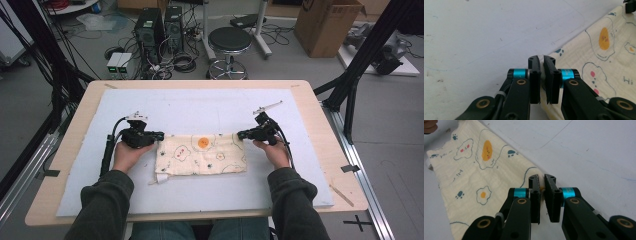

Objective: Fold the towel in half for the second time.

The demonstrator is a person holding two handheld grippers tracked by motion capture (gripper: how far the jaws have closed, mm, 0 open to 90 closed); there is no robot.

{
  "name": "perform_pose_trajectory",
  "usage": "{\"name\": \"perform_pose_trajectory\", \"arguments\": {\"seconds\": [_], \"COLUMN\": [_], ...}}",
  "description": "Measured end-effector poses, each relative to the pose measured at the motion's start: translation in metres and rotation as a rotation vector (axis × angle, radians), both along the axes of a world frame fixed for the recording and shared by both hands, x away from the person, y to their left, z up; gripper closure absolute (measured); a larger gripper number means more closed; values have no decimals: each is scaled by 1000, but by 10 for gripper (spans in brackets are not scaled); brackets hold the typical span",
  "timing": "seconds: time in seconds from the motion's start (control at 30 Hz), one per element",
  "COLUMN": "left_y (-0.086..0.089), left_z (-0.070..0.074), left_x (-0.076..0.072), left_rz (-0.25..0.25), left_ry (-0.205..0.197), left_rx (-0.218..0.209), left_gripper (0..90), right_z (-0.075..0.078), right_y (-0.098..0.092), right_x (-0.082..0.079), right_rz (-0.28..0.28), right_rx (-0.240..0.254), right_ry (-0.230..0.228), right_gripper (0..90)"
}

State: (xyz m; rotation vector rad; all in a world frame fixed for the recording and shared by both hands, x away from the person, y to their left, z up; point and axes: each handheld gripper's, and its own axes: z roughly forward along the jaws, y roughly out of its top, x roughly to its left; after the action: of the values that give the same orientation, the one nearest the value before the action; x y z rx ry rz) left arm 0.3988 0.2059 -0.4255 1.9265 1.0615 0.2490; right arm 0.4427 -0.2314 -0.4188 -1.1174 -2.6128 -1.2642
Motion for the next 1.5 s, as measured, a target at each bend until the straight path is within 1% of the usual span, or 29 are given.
{"name": "perform_pose_trajectory", "arguments": {"seconds": [0.07, 0.1, 0.2, 0.37, 0.4, 0.43, 0.5, 0.57, 0.6, 0.63, 0.67, 0.7, 0.77, 0.87, 0.9, 1.0, 1.03, 1.07, 1.17, 1.2, 1.33, 1.43, 1.5], "left_y": [0, 1, 2, 1, 1, 1, 2, 2, 2, 2, 1, 1, 0, 0, 0, -1, 0, 0, 1, 1, 3, 5, 6], "left_z": [2, 3, 6, 9, 10, 10, 9, 6, 5, 5, 6, 7, 9, 10, 11, 14, 15, 15, 15, 15, 10, 9, 9], "left_x": [-2, -3, -6, -11, -12, -13, -15, -17, -17, -17, -18, -18, -20, -22, -23, -26, -27, -28, -29, -30, -34, -38, -40], "left_rz": [-2, -2, -7, -30, -33, -33, -33, -36, -44, -42, -43, -49, -48, -61, -64, -73, -76, -77, -80, -78, -89, -94, -105], "left_ry": [-7, -12, -22, -36, -40, -44, -46, -35, -26, -26, -32, -39, -50, -56, -58, -82, -89, -90, -92, -96, -96, -99, -100], "left_rx": [-4, -7, -29, -24, -26, -26, -31, -25, -13, -14, -15, -16, -22, -15, -14, -17, -10, -13, -5, -13, -10, -24, -22], "left_gripper": [835, 836, 834, 828, 828, 828, 830, 830, 830, 831, 831, 831, 832, 832, 832, 831, 831, 831, 831, 831, 830, 826, 824], "right_z": [3, 3, 7, 9, 10, 10, 11, 10, 9, 8, 8, 7, 5, 6, 6, 8, 8, 9, 10, 10, 13, 15, 15], "right_y": [-1, -1, -2, -4, -5, -5, -4, -3, -3, -2, -3, -3, -4, -6, -6, -7, -7, -8, -9, -9, -8, -7, -6], "right_x": [-2, -3, -7, -10, -12, -12, -13, -14, -14, -15, -16, -17, -18, -21, -22, -25, -25, -27, -30, -31, -35, -38, -41], "right_rz": [-2, 3, 2, 3, 0, 6, 9, 15, 18, 14, 16, 14, 18, 19, 19, 27, 32, 32, 38, 41, 56, 66, 71], "right_rx": [4, 10, 11, 17, 16, 16, 14, 6, 4, 8, 11, 10, 8, 23, 29, 29, 31, 34, 47, 46, 44, 44, 40], "right_ry": [-5, -16, -22, -39, -29, -40, -37, -32, -35, -39, -40, -30, -40, -40, -46, -56, -65, -62, -72, -69, -86, -86, -90], "right_gripper": [836, 836, 836, 835, 835, 835, 835, 835, 836, 835, 835, 835, 835, 835, 835, 835, 835, 835, 835, 834, 834, 834, 833]}}
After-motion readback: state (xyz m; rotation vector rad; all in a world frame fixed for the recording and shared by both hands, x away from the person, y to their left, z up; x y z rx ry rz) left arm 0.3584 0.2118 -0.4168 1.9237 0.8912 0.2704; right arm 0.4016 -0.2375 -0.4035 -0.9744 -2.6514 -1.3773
